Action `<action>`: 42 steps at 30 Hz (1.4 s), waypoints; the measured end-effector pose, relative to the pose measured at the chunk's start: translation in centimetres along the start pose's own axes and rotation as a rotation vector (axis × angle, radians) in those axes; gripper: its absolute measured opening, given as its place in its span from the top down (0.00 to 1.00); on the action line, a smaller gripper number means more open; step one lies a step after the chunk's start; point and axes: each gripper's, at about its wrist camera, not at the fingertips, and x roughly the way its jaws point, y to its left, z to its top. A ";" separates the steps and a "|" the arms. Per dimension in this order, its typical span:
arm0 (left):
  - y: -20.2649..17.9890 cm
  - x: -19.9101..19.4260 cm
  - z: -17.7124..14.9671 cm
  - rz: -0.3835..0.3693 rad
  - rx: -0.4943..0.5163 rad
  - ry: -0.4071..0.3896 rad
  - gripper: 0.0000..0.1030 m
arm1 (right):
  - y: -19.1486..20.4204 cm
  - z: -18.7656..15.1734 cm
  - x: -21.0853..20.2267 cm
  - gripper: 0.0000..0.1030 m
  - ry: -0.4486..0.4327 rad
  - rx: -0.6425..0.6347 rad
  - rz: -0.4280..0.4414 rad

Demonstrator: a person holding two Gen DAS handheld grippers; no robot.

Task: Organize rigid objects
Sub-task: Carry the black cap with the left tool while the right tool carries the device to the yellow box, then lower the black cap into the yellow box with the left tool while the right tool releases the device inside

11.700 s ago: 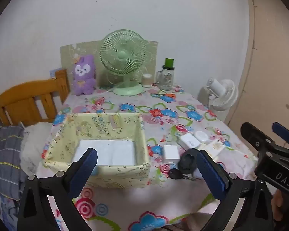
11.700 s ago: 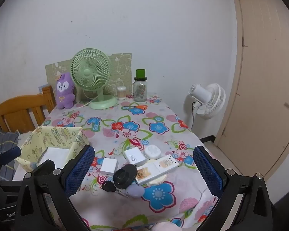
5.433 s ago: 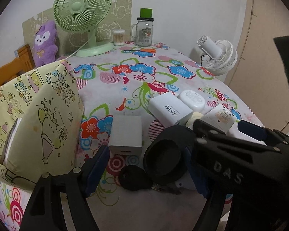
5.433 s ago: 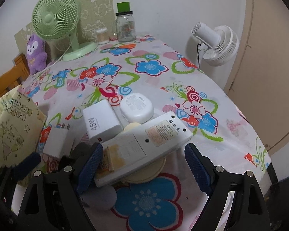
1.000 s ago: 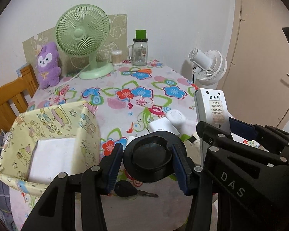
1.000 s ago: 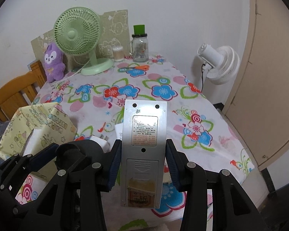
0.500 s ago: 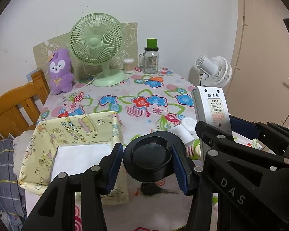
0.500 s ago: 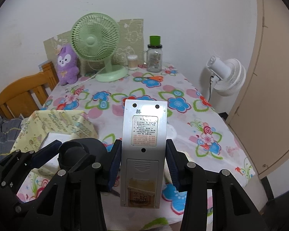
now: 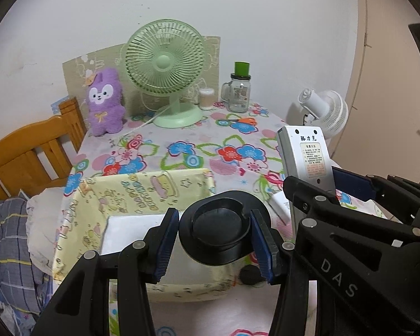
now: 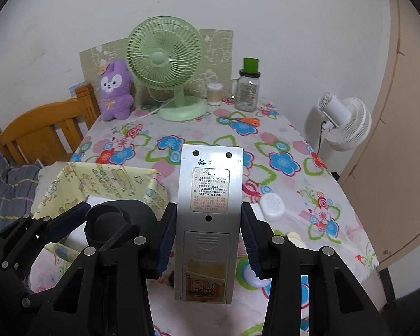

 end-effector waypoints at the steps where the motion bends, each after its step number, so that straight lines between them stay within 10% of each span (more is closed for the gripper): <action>1: 0.3 0.0 0.1 0.003 -0.002 -0.001 0.49 | 0.4 0.2 0.0 0.54 0.000 -0.005 0.004; 42: 9.6 4.4 -1.7 0.113 -0.043 0.098 0.49 | 10.3 1.4 8.2 0.54 0.253 -0.032 0.207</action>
